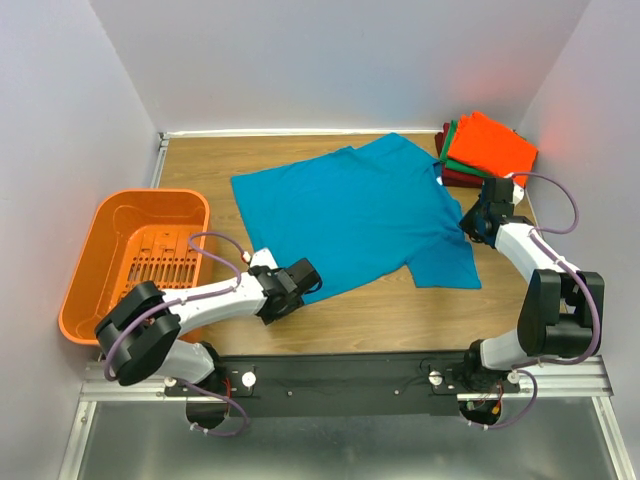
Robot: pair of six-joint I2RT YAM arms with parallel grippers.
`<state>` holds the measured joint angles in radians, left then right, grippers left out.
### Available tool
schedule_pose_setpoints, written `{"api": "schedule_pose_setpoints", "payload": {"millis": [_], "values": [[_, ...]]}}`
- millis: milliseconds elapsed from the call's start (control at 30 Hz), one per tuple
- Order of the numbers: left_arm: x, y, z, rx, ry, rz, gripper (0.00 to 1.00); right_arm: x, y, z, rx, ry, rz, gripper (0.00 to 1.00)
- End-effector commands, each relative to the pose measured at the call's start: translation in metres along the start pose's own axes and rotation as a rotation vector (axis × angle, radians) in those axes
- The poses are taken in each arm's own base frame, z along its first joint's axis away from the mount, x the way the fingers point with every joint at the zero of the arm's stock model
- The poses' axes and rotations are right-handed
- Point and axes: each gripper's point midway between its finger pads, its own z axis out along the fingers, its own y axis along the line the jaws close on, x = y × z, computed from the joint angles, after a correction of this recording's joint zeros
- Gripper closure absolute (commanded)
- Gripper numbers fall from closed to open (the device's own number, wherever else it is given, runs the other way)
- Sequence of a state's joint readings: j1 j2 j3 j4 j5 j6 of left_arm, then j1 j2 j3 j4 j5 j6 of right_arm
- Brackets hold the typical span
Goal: Fold and stack the t-shirts
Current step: Flatten the tshirt out
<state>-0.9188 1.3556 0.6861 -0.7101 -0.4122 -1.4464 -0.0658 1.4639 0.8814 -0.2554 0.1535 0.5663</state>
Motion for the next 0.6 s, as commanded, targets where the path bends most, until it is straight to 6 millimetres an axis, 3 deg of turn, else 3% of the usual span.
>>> {"api": "schedule_pose_setpoints", "payload": {"millis": [0, 200, 333, 500, 567], "values": [[-0.006, 0.019, 0.014, -0.092, -0.07, 0.003, 0.36, -0.001, 0.004, -0.004, -0.031, -0.008, -0.005, 0.99], [-0.013, 0.023, 0.018, -0.138, -0.108, -0.01, 0.42, 0.0, 0.005, -0.004, -0.039, -0.004, -0.005, 0.99], [-0.015, 0.026, 0.021, -0.163, -0.114, -0.015, 0.55, 0.001, 0.005, -0.003, -0.043, -0.004, -0.005, 0.99], [-0.02, 0.027, 0.021, -0.157, -0.119, -0.029, 0.77, 0.002, 0.007, -0.003, -0.051, 0.001, -0.005, 0.99], [-0.025, 0.027, 0.021, -0.148, -0.123, -0.036, 0.94, 0.001, 0.007, -0.004, -0.051, 0.0, -0.006, 0.99]]}}
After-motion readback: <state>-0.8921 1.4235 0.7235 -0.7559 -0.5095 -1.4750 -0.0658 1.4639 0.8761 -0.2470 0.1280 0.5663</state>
